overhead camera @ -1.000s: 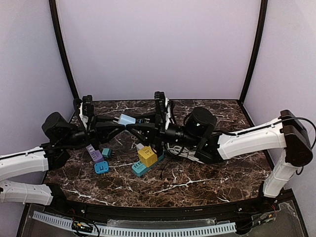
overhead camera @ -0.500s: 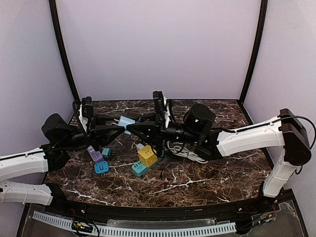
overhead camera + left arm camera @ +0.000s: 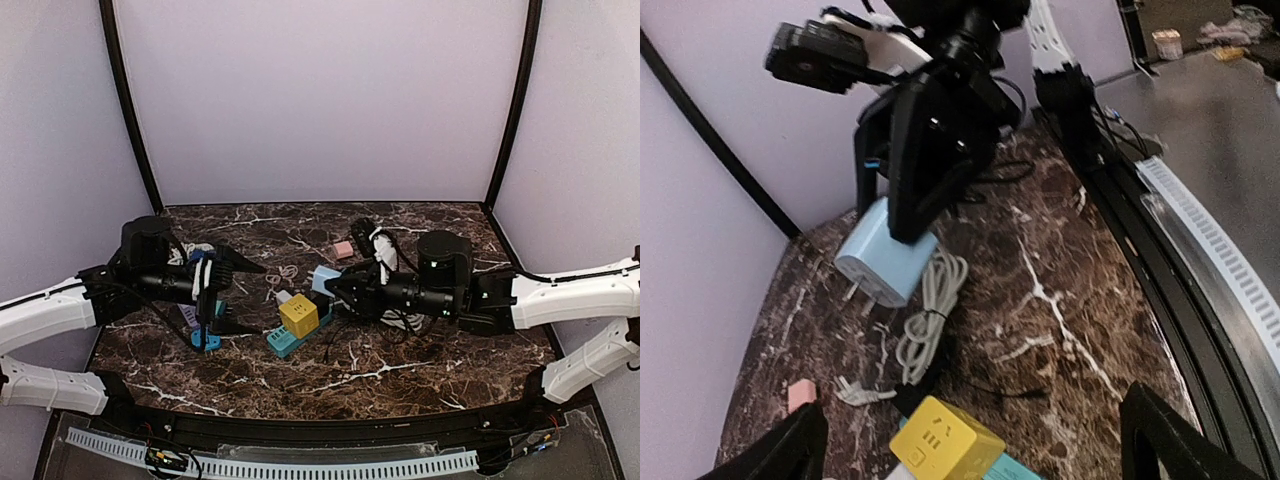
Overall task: Insert the plug
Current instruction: Insert the plug into the socket.
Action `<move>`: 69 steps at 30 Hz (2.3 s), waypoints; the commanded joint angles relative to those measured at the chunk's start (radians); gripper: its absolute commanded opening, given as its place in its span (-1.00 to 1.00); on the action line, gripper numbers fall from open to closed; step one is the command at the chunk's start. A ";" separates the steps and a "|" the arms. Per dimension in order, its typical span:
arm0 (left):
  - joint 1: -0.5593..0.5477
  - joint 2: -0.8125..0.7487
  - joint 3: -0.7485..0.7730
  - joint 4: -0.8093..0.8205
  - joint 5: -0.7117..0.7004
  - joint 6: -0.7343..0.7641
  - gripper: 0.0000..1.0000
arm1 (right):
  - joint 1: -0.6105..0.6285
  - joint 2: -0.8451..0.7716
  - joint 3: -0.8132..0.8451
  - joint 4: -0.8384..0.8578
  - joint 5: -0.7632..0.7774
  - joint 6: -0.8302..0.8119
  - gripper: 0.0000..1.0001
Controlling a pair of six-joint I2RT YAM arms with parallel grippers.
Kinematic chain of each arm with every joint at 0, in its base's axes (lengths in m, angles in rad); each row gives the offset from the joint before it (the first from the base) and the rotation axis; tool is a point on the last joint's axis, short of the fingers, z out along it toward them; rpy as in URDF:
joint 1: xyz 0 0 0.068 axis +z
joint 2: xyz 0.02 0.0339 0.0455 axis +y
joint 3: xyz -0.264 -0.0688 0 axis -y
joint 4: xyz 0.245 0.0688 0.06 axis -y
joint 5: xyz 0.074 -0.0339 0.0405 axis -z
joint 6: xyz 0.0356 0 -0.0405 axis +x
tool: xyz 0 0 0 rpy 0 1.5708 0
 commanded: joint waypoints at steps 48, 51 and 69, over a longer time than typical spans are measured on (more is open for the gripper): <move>-0.032 0.890 0.641 -0.682 -0.247 0.670 0.12 | -0.012 0.141 -0.228 0.225 0.081 -0.309 -1.00; -0.048 0.869 0.604 -0.662 -0.280 0.627 0.01 | -0.010 0.182 -0.224 0.264 0.075 -0.297 -1.00; -0.100 0.809 0.411 -0.464 -0.503 0.453 -0.96 | 0.063 0.373 -0.214 0.487 0.131 -0.219 -1.00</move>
